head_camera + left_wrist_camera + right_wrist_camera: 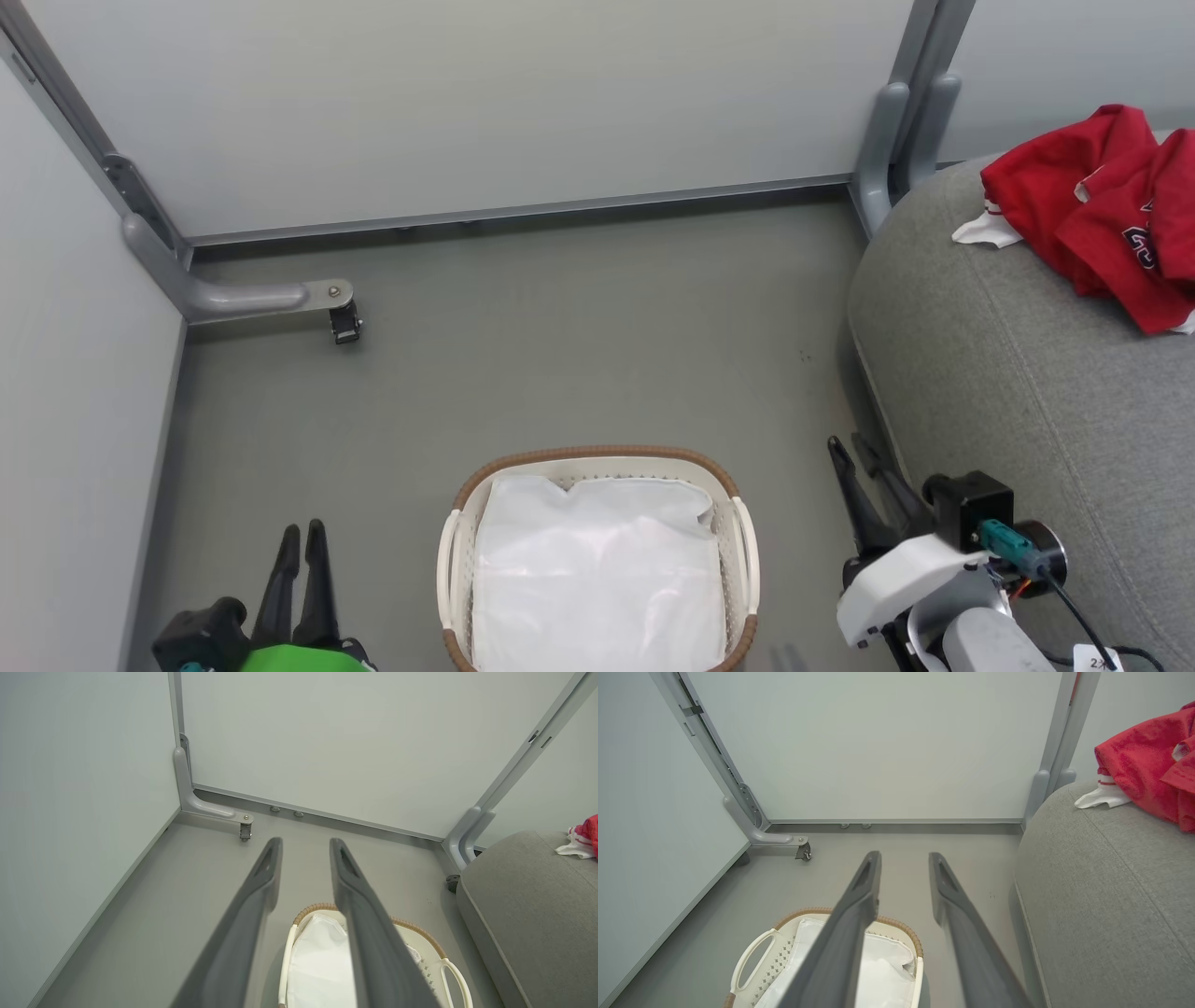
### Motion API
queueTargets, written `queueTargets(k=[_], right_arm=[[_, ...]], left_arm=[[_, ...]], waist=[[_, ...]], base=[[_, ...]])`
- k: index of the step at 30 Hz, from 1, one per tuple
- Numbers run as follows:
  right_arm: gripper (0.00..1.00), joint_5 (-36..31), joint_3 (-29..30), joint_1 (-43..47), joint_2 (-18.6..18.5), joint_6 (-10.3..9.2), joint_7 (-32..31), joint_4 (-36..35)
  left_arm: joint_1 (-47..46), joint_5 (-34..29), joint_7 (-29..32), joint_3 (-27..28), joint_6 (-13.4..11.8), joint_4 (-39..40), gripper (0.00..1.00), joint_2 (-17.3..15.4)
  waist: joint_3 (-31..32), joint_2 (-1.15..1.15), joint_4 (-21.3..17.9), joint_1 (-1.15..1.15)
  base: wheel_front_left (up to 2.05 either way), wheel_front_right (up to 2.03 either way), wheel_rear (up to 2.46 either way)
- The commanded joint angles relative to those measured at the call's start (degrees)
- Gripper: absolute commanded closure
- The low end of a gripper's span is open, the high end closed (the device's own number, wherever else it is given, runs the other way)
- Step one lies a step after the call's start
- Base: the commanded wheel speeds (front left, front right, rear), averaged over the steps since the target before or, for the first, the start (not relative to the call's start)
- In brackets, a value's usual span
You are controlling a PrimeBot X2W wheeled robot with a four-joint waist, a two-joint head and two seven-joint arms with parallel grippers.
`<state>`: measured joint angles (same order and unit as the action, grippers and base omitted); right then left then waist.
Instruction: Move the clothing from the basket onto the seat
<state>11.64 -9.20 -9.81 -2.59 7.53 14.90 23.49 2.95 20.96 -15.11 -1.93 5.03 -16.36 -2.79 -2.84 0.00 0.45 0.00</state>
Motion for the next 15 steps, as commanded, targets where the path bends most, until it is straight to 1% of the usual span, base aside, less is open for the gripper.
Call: queueTargets(k=[1, 15], right_arm=[[1.0, 0.58, 0.07, 0.11, 0.0, 0.0, -0.1, -0.07], [1.0, 15.82, 2.53, 0.75, -0.43, -0.01, -3.68, -1.9]], left_arm=[[-0.11, 0.53, 0.18, 0.07, 0.03, -0.06, 1.0, 0.01], [-1.94, 13.61, 4.16, 1.66, 0.49, 0.39, 1.0, -0.02]], waist=[[0.01, 0.0, 0.0, 0.0], [0.31, 0.0, -0.05, 0.0]], base=[[0.0, 0.0, 0.0], [0.0, 0.0, 0.0]])
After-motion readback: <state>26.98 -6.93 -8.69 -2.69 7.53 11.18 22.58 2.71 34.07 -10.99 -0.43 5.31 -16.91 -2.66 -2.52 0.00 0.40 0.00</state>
